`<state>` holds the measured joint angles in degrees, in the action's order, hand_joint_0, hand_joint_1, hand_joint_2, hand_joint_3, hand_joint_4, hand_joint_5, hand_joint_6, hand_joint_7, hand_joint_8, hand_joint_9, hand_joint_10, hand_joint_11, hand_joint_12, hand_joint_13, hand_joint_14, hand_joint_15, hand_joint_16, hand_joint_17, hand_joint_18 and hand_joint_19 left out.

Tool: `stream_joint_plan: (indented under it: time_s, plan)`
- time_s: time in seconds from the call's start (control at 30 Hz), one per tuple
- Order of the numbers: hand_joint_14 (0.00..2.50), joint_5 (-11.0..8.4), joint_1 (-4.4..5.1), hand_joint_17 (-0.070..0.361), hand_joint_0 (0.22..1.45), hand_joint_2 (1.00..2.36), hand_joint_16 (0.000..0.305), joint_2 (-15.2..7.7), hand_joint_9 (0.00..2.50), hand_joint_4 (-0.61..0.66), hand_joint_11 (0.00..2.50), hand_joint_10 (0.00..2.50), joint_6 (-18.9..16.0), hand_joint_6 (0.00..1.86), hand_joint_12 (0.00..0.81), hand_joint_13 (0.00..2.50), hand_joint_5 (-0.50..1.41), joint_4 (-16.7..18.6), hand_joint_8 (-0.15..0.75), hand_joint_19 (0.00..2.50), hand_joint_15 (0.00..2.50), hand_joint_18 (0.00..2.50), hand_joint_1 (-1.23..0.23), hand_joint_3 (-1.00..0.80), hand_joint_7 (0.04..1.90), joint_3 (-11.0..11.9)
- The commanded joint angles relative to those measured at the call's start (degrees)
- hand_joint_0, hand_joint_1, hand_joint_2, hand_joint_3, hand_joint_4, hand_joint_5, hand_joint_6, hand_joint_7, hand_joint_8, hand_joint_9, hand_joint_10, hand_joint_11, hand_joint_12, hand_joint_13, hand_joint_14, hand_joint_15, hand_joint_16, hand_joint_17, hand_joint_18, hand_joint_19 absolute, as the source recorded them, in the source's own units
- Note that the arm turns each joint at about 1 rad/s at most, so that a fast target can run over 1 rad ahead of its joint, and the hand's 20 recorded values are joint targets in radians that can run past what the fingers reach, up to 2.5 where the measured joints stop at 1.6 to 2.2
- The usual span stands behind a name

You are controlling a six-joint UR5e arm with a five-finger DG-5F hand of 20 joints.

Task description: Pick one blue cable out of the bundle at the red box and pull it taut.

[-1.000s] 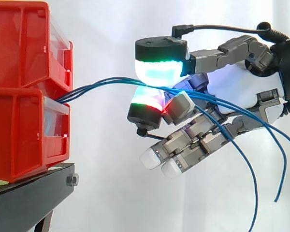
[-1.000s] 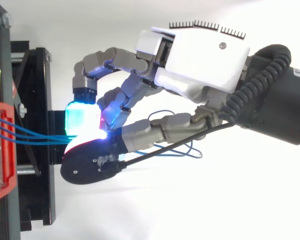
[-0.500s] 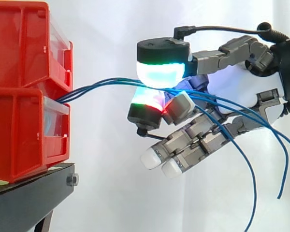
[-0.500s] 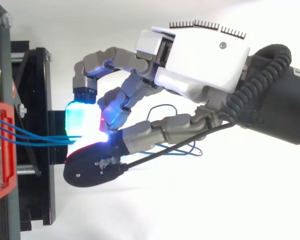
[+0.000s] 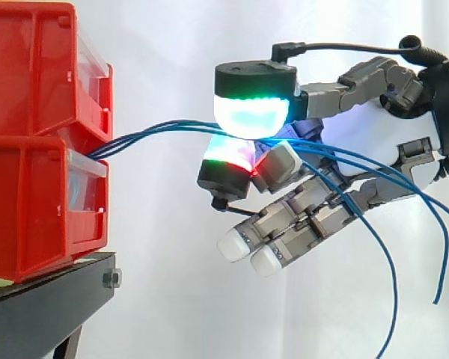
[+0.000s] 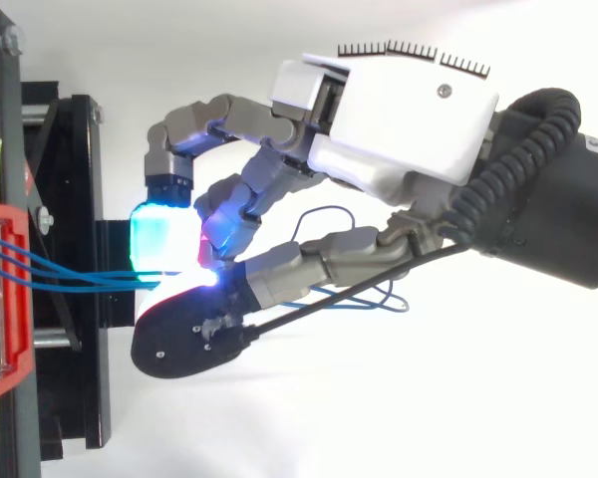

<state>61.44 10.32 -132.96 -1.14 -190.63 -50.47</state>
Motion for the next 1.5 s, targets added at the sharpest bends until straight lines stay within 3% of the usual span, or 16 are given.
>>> stream_joint_plan:
  time_s: [0.0,0.63,0.9,1.13,1.33,1.47]
  plan:
    - [0.01,0.00,-0.03,0.136,0.76,1.00,0.060,0.0,1.02,0.22,1.20,0.02,0.0,0.91,0.421,0.71,-0.19,0.0,0.305,0.18,0.29,0.66,-0.88,-0.48,1.48,0.0]
    - [0.01,0.00,0.05,0.137,0.76,1.00,0.061,0.0,0.87,0.25,1.17,0.02,0.0,0.91,0.426,0.67,-0.24,0.0,0.308,0.17,0.27,0.65,-0.90,-0.50,1.27,0.0]
    - [0.01,0.00,0.05,0.136,0.67,1.00,0.061,0.0,0.88,0.26,1.17,0.02,0.1,0.91,0.429,0.66,-0.24,0.0,0.315,0.20,0.27,0.63,-0.90,-0.50,1.26,0.0]
    - [0.01,0.00,0.05,0.140,0.58,1.00,0.062,0.0,0.94,0.29,1.19,0.02,0.0,0.90,0.437,0.66,-0.21,0.0,0.328,0.25,0.29,0.61,-0.78,-0.50,1.30,0.0]
    - [0.01,-0.09,-0.03,0.140,0.59,1.00,0.062,0.0,0.97,0.31,1.18,0.02,0.0,0.89,0.441,0.67,-0.20,0.0,0.329,0.26,0.29,0.61,-0.75,-0.50,1.33,0.0]
    - [0.01,-0.09,0.05,0.139,0.63,1.01,0.062,0.0,0.98,0.30,1.20,0.02,0.0,0.89,0.438,0.68,-0.19,0.1,0.328,0.26,0.30,0.61,-0.77,-0.37,1.39,0.0]
